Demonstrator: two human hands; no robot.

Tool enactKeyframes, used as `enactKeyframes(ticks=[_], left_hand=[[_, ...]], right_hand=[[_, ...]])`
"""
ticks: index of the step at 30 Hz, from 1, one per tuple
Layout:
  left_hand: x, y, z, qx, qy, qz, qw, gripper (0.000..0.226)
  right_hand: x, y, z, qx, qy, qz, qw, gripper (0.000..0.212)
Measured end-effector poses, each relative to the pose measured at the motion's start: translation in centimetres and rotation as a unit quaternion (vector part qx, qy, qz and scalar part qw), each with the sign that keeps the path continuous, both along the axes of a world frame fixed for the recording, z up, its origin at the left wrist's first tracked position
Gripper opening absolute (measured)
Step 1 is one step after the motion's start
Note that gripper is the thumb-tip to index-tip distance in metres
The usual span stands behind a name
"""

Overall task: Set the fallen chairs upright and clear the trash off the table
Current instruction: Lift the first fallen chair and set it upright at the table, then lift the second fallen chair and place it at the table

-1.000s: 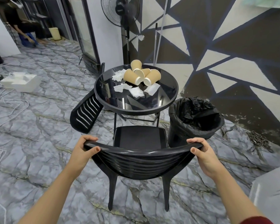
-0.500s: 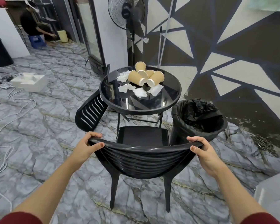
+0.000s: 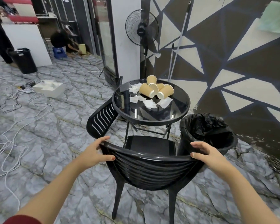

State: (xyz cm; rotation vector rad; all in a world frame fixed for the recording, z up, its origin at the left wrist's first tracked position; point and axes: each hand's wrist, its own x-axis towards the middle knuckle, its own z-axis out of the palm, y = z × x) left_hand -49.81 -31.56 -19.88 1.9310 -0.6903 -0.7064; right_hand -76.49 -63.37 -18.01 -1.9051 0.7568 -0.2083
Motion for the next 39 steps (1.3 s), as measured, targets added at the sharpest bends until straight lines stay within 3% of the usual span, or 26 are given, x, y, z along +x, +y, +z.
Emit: enactKeyframes(ticks=[4, 8, 14, 20, 25, 39], left_hand=[[-0.4, 1.6, 0.1, 0.034, -0.056, 0.015, 0.998, 0.081], [-2.0, 3.6, 0.4, 0.114, -0.147, 0.049, 0.981, 0.066], [-4.6, 8.6, -0.4, 0.214, -0.152, 0.084, 0.961, 0.080], [-6.7, 14.2, -2.1, 0.298, -0.150, 0.130, 0.934, 0.080], [-6.5, 18.2, -3.5, 0.346, -0.157, 0.142, 0.914, 0.076], [3.1, 27.8, -5.7, 0.361, -0.109, 0.117, 0.919, 0.084]], right_hand=[[4.7, 4.0, 2.5, -0.168, -0.011, 0.010, 0.986, 0.039], [9.7, 10.6, 3.7, -0.242, -0.060, 0.139, 0.958, 0.046], [14.1, 20.1, 2.3, -0.296, -0.087, 0.300, 0.903, 0.048], [16.1, 26.6, -2.1, -0.343, 0.035, 0.449, 0.824, 0.076], [17.8, 30.3, -4.9, -0.363, 0.135, 0.486, 0.784, 0.088], [27.9, 39.5, -5.8, -0.294, 0.213, 0.484, 0.796, 0.086]])
